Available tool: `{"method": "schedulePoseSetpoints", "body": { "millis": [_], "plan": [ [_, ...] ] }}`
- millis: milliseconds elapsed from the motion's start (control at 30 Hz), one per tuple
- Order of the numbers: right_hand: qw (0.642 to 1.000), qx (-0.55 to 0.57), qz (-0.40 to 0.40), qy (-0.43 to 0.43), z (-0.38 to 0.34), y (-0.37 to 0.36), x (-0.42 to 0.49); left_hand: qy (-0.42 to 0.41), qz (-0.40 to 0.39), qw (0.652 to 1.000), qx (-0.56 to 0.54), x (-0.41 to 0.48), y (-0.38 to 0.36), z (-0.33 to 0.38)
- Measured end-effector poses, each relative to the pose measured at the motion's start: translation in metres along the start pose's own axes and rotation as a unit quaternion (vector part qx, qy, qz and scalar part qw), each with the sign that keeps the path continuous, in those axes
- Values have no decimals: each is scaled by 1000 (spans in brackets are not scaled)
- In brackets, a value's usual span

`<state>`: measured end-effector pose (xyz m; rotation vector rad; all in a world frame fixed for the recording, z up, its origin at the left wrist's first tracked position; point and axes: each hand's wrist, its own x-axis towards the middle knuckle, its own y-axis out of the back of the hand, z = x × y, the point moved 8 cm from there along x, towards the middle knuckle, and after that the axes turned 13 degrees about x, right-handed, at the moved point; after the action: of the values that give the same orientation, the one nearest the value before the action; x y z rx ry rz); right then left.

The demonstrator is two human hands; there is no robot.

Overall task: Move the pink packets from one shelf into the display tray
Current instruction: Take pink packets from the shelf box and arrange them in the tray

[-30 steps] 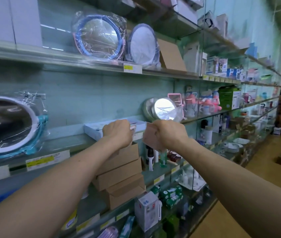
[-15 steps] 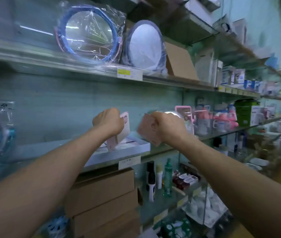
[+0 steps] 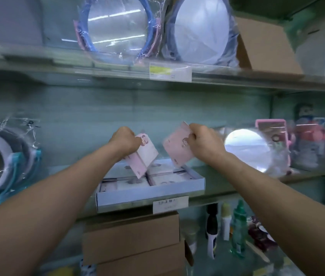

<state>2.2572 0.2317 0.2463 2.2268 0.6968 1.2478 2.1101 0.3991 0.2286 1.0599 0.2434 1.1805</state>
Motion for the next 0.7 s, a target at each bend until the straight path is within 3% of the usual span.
{"method": "schedulePoseSetpoints", "body": {
  "millis": [233, 400, 567, 700],
  "plan": [
    [979, 198, -41, -34, 42, -14, 36, 80, -7, 991, -103, -7, -10, -4],
    [902, 417, -87, -68, 48, -41, 46, 138, -22, 982, -125, -23, -15, -18],
    [868, 478, -127, -46, 26, -65, 41, 173, -19, 978, -116, -39, -9, -30],
    [862, 486, -143, -7, 12, -76, 36, 201, -22, 970, -134, -46, -8, -36]
  ]
}}
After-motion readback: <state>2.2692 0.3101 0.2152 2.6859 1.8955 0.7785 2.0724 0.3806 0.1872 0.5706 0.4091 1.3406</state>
